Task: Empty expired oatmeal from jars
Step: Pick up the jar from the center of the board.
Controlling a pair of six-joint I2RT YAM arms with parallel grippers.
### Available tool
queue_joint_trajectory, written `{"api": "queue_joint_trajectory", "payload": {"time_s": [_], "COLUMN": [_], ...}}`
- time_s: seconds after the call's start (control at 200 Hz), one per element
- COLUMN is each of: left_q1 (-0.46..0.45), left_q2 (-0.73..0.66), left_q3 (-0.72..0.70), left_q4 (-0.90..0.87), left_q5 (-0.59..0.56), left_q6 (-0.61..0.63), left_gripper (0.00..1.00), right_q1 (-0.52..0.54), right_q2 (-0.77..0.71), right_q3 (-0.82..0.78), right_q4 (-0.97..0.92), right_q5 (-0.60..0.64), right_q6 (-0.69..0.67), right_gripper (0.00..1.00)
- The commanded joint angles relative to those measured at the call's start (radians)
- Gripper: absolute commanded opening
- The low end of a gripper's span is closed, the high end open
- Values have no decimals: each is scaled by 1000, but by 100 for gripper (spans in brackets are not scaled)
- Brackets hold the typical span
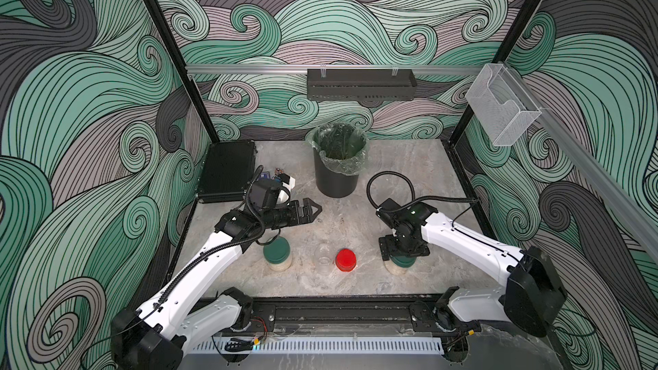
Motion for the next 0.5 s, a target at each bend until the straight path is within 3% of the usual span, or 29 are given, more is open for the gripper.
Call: {"api": "queue_joint_trajectory", "payload": {"time_s": [0.0, 0.22, 0.495], "left_q1": [-3, -3, -9], "left_q2": [9, 28, 21], "left_q3": [-1, 5, 37], "left_q4": [15, 18, -13], "left_q5": [4, 4, -22], "left_q6": [15, 19, 69], "left_gripper": [99, 99, 99], "right_q1": [3, 2, -3], "right_q2": [-8, -32, -48], "right_q3": [-12, -7, 112], "right_q4": [15, 13, -14], "right_q5": [28, 26, -35], "right_q6": [8, 2, -82], "right_gripper": [88, 74, 70]}}
